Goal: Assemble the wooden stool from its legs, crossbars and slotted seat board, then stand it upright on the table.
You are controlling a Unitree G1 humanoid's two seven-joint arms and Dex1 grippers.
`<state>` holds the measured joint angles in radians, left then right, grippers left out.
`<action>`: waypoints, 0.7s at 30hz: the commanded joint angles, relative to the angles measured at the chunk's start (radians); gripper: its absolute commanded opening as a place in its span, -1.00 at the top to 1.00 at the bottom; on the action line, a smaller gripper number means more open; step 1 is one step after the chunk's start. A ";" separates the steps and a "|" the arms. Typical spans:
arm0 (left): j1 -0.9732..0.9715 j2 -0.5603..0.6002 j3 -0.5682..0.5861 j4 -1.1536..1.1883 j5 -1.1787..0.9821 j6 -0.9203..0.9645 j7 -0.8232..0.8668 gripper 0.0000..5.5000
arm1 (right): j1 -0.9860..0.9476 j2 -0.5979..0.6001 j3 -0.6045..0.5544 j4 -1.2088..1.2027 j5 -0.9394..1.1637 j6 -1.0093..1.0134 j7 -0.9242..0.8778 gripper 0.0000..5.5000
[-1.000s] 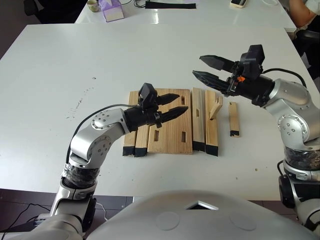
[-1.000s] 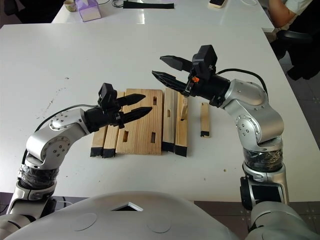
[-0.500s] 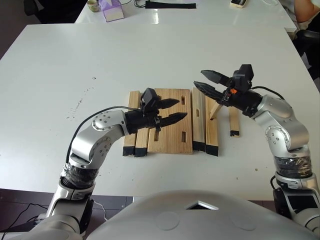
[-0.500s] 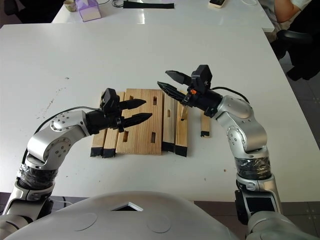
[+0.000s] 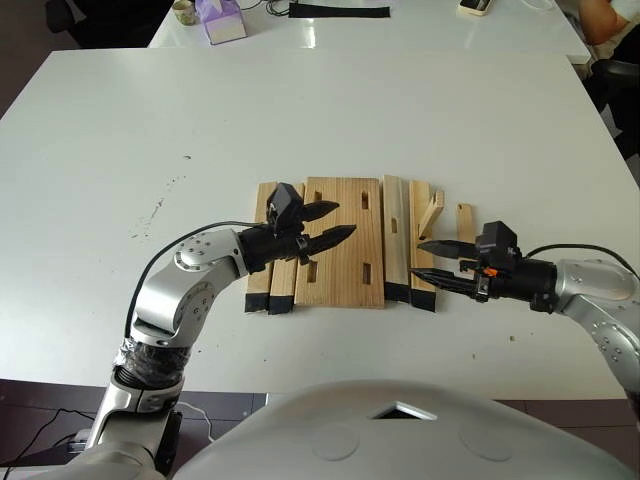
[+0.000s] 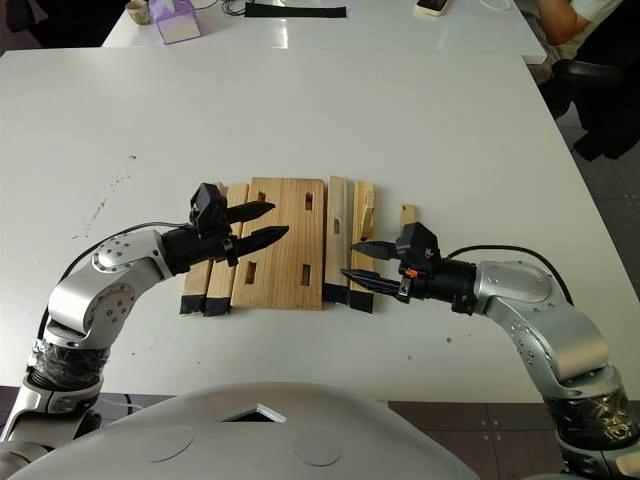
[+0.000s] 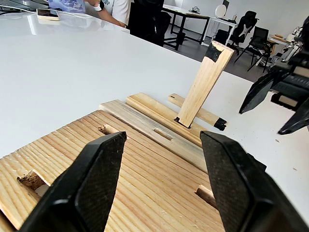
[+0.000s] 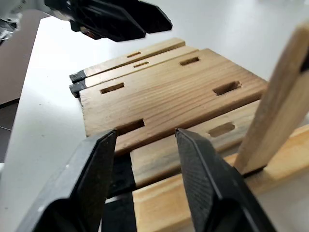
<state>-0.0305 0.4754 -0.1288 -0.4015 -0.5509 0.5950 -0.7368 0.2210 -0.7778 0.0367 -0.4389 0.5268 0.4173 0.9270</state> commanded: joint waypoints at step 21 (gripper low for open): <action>0.009 -0.022 -0.021 0.013 0.044 -0.026 0.014 -0.03 | -0.080 0.002 0.084 0.317 -0.335 -0.315 0.007 0.18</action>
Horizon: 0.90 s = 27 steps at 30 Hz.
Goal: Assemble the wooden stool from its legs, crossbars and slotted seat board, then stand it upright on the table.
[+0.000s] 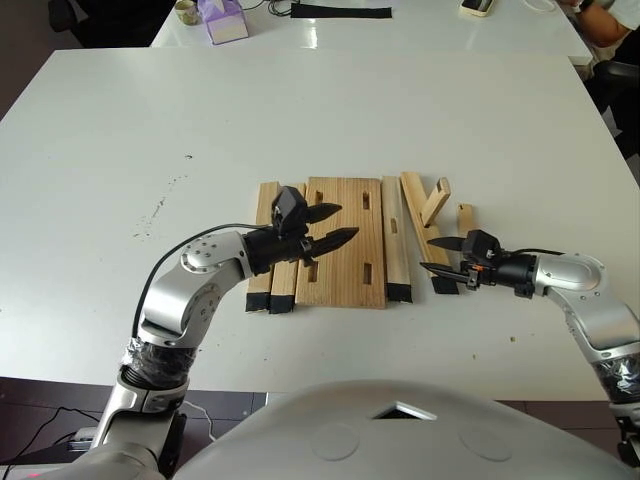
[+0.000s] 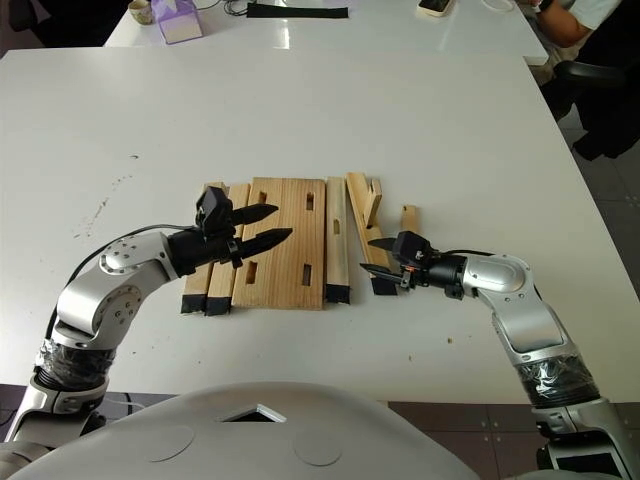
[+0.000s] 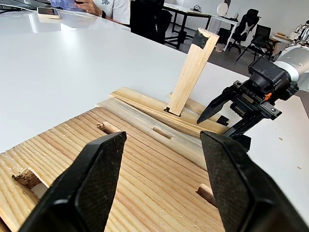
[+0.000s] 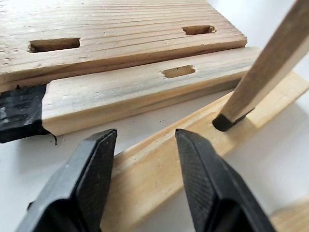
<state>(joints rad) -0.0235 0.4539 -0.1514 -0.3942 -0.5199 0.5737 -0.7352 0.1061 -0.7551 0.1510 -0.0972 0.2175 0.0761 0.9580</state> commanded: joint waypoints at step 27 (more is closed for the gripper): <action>0.074 -0.010 0.026 -0.054 0.007 -0.007 0.078 -0.03 | 0.289 0.361 -0.072 -0.547 -0.074 0.607 -0.703 -0.10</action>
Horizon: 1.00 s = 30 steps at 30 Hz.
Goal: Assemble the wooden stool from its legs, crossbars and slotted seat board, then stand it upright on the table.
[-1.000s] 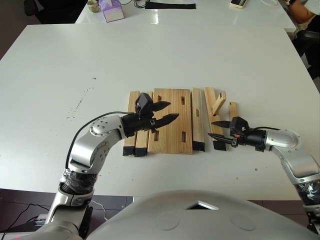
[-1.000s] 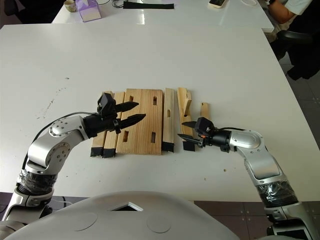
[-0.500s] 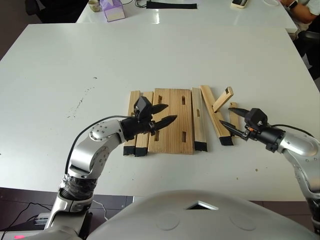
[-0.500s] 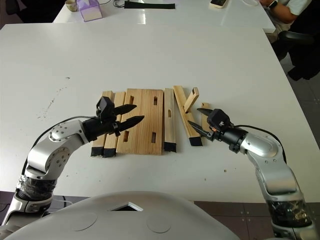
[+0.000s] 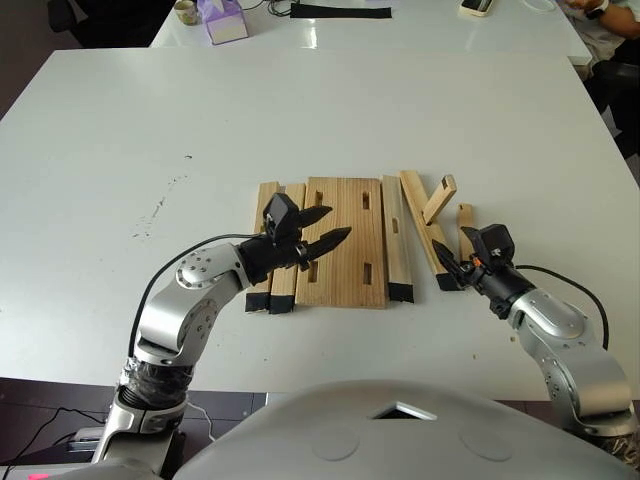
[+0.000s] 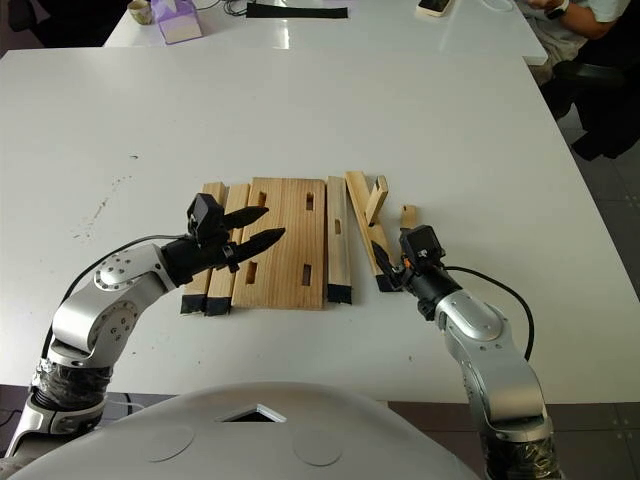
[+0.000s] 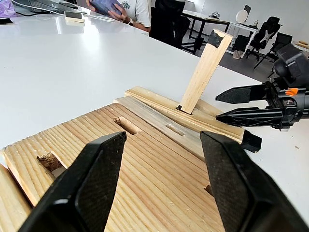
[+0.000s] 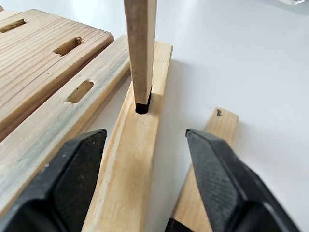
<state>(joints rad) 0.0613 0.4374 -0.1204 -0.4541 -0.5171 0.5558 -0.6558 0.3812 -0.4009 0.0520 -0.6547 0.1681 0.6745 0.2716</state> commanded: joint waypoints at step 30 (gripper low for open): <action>-0.033 0.003 -0.002 0.022 0.007 0.015 -0.001 -0.03 | -0.001 0.103 -0.012 0.097 -0.057 -0.131 -0.077 0.25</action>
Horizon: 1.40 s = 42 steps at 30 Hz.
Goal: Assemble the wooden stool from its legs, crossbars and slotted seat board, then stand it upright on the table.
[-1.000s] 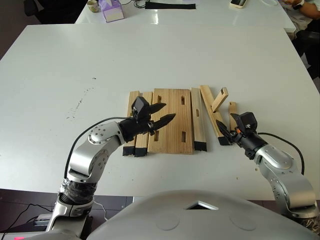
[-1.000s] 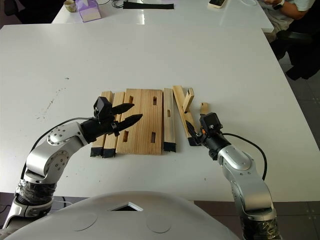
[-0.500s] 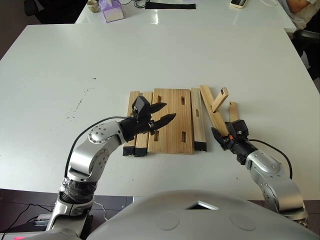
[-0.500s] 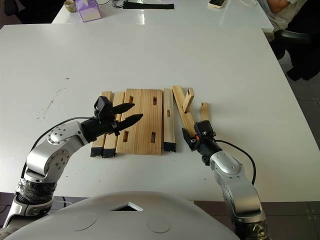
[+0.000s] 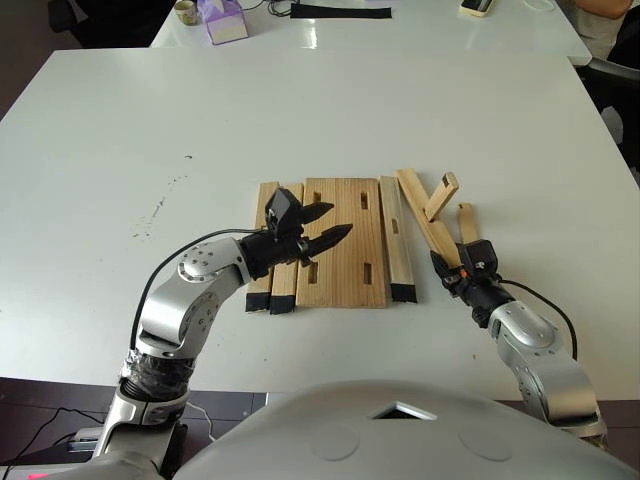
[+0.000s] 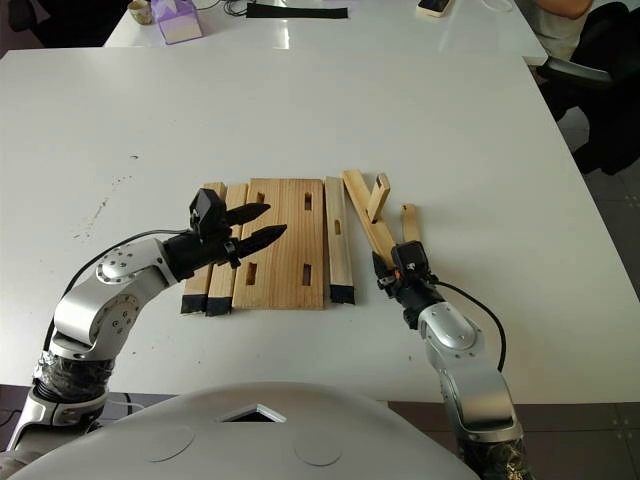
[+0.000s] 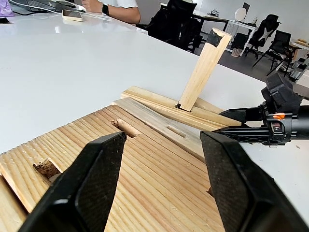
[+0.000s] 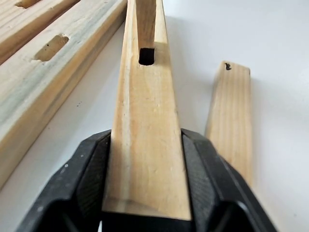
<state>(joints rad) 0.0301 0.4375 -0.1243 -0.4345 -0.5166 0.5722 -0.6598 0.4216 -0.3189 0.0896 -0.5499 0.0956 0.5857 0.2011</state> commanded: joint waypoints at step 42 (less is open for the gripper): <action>-0.340 0.008 0.227 -0.084 -0.860 0.240 0.025 -0.41 | -0.444 -0.403 -0.341 -0.071 1.186 0.175 0.676 0.25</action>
<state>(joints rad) -0.2759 0.4510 0.1074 -0.5375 -1.3522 0.8009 -0.6716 -0.0276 -0.7151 -0.2623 -0.6080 1.3009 0.7750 0.8619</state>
